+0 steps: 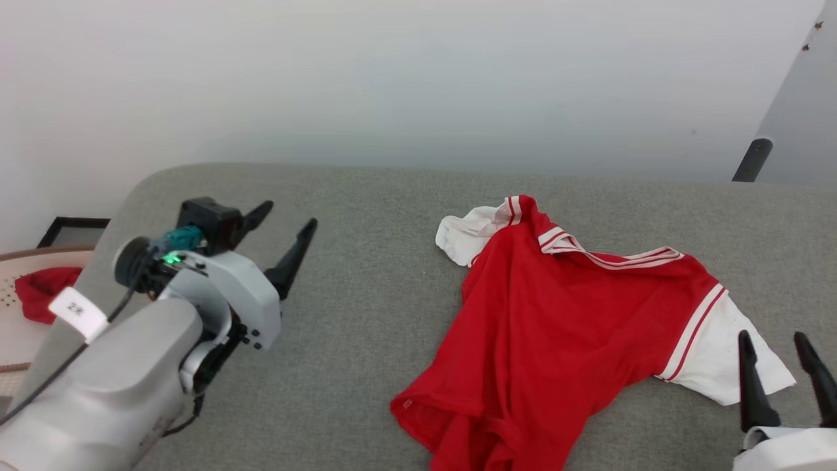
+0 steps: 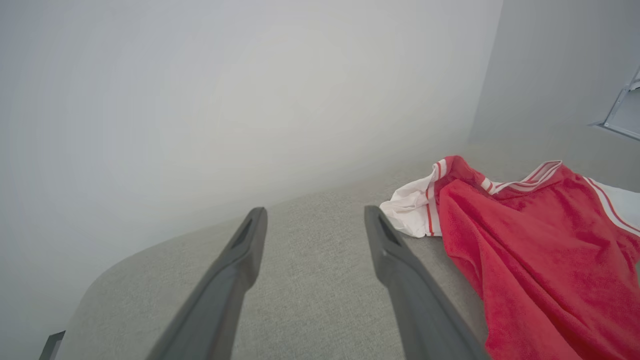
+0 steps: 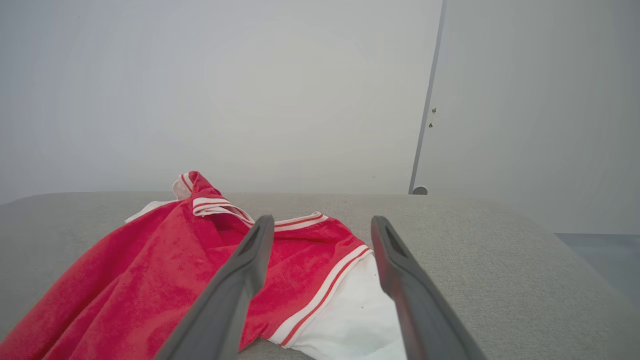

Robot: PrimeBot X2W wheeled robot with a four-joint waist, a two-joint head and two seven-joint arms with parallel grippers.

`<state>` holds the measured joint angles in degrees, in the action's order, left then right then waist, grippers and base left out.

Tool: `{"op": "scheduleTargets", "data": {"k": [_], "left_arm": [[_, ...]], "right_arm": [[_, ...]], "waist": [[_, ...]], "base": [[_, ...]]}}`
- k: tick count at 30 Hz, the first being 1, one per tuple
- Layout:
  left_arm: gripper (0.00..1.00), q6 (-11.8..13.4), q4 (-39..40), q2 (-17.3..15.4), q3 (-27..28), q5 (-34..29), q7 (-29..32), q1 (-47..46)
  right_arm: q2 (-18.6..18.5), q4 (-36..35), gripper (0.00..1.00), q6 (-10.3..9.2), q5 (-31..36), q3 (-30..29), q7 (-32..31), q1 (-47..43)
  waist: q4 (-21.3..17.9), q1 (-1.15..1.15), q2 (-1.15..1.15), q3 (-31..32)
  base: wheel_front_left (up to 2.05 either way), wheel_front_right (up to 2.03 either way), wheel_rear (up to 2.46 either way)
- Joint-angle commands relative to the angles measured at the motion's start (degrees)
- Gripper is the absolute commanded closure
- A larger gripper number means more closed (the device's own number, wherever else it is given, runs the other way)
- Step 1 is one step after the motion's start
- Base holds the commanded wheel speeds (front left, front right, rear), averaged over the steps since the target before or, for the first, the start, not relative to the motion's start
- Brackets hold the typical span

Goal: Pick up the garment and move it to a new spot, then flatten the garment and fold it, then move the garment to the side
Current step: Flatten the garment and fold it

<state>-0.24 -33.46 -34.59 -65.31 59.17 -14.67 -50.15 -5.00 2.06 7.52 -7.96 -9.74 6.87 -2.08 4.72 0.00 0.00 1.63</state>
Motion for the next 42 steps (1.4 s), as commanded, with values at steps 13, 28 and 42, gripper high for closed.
{"op": "scheduleTargets", "data": {"k": [13,28,42], "left_arm": [[0.0,-3.8,1.4,-1.4,0.8,0.8,11.6,-12.5],[0.0,-6.9,-8.0,2.8,-3.3,1.9,25.4,-21.8],[0.0,-7.3,-12.6,5.7,-4.4,8.3,29.2,-23.0]], "right_arm": [[-3.0,-3.5,0.0,-0.06,0.0,0.8,-1.4,7.9],[-0.6,-5.1,0.0,-0.06,1.1,2.0,1.4,14.4],[1.0,-8.3,0.0,-0.06,2.8,1.4,2.5,14.6]], "waist": [[-6.1,0.0,0.0,-15.2],[-11.9,0.0,0.0,-27.1],[-13.3,0.0,0.0,-28.6]], "base": [[0.0,0.0,0.0],[0.0,0.0,0.0],[0.0,0.0,0.0]]}}
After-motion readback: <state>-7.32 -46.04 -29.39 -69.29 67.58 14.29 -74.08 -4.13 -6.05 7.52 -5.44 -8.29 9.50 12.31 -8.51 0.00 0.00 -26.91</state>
